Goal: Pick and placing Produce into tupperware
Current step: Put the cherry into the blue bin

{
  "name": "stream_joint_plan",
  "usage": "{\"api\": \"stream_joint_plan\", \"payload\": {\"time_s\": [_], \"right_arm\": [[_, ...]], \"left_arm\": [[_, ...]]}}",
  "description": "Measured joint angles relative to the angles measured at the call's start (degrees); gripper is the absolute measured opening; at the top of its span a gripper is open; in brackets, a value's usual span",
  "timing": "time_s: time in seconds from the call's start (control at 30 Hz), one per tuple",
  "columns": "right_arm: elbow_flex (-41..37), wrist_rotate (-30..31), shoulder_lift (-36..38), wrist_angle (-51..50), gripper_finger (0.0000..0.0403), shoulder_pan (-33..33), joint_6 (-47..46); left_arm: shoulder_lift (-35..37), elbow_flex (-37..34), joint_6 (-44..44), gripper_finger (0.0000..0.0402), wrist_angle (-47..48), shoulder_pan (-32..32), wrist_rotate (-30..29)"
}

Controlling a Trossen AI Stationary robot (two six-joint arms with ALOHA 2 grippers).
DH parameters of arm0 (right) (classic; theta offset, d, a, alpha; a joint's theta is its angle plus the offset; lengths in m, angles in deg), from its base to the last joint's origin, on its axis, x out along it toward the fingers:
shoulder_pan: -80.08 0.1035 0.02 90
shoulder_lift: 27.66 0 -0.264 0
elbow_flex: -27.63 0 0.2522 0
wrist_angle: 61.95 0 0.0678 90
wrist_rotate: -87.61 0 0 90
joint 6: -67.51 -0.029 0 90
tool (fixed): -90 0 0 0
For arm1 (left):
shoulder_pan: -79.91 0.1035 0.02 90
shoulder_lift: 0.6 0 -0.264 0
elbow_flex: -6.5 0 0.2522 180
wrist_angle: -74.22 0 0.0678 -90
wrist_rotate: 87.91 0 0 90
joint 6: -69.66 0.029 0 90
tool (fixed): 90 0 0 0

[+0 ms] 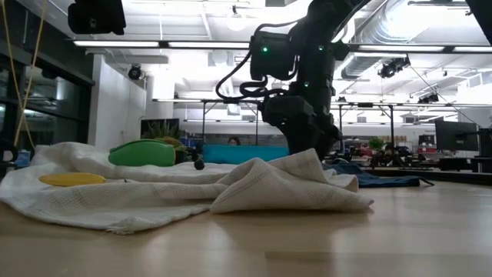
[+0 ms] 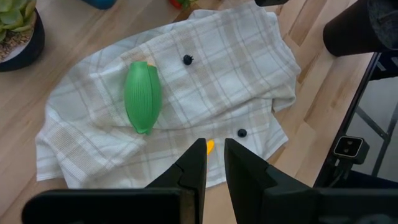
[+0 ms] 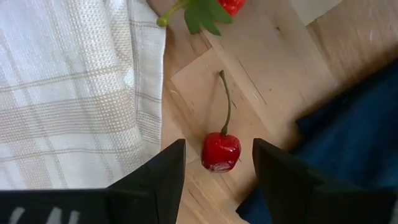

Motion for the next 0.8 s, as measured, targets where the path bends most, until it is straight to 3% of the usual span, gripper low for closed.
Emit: {"api": "stream_joint_plan", "payload": {"time_s": [0.8], "right_arm": [[0.1,1.0,-1.6,-0.5,0.0177,-0.1,-0.1]], "left_arm": [[0.0,0.0,0.0,0.0046,0.0,0.0,0.8]]}}
